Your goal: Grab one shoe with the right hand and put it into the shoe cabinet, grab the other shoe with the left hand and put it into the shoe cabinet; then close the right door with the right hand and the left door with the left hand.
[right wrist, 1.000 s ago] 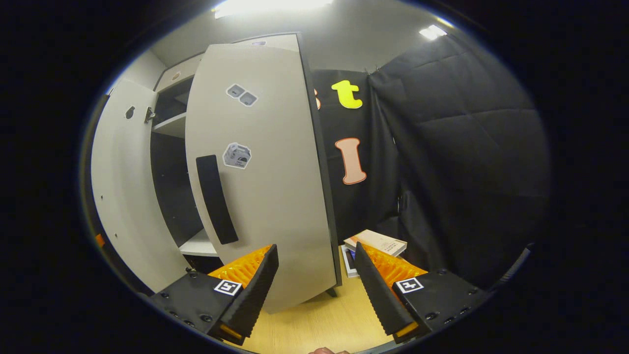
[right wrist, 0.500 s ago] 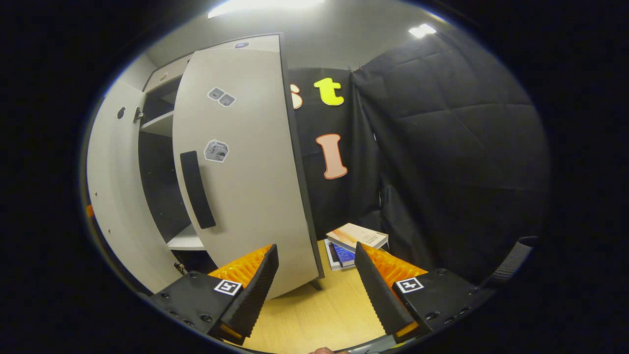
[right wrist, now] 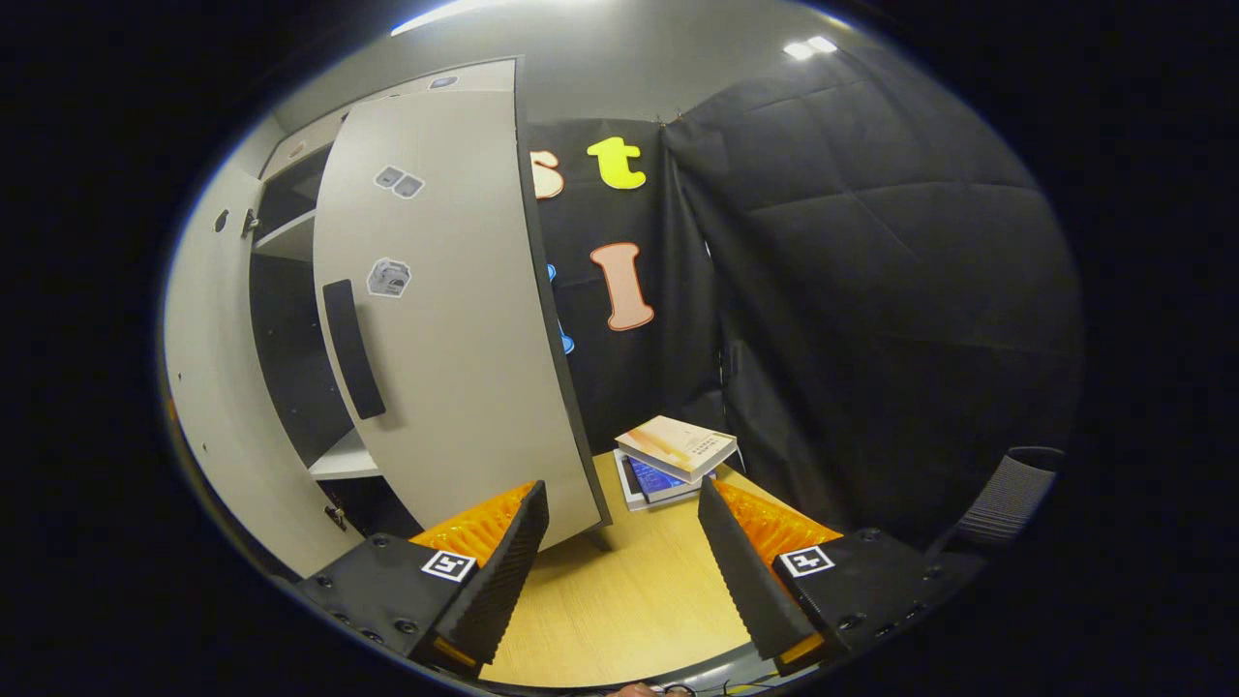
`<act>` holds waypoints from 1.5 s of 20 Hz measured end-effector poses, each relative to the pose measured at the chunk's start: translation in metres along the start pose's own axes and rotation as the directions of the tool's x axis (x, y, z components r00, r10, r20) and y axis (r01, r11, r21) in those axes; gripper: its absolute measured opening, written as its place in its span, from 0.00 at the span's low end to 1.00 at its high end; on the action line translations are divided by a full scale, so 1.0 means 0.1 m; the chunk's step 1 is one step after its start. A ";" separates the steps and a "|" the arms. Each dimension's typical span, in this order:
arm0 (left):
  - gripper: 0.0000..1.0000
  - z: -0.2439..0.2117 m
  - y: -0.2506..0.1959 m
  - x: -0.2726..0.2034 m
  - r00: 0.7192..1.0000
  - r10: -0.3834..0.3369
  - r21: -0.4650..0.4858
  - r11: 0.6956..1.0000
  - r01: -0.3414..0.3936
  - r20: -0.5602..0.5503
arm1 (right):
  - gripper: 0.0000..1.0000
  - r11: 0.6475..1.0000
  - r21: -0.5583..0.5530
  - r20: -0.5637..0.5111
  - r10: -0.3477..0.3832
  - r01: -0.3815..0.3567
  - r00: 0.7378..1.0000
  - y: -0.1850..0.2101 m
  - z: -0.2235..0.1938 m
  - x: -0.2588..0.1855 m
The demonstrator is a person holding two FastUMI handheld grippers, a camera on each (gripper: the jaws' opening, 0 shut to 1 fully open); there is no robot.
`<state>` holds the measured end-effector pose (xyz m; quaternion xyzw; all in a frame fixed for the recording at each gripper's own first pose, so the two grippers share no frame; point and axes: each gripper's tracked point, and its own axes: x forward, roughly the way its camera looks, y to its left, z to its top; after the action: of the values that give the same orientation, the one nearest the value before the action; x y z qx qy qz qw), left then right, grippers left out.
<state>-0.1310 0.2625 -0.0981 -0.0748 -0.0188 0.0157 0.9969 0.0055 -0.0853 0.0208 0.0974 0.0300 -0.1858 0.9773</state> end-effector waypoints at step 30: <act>0.93 -0.29 -2.08 -0.55 0.993 0.111 0.053 0.992 -0.112 0.024 | 0.98 0.908 -0.122 -0.065 0.395 -0.401 0.916 0.87 0.47 0.72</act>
<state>-0.1791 0.0503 -0.0976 -0.0486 -0.0247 0.0728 0.9959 0.1060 -0.0415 0.0753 0.0399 0.0407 0.0216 0.9981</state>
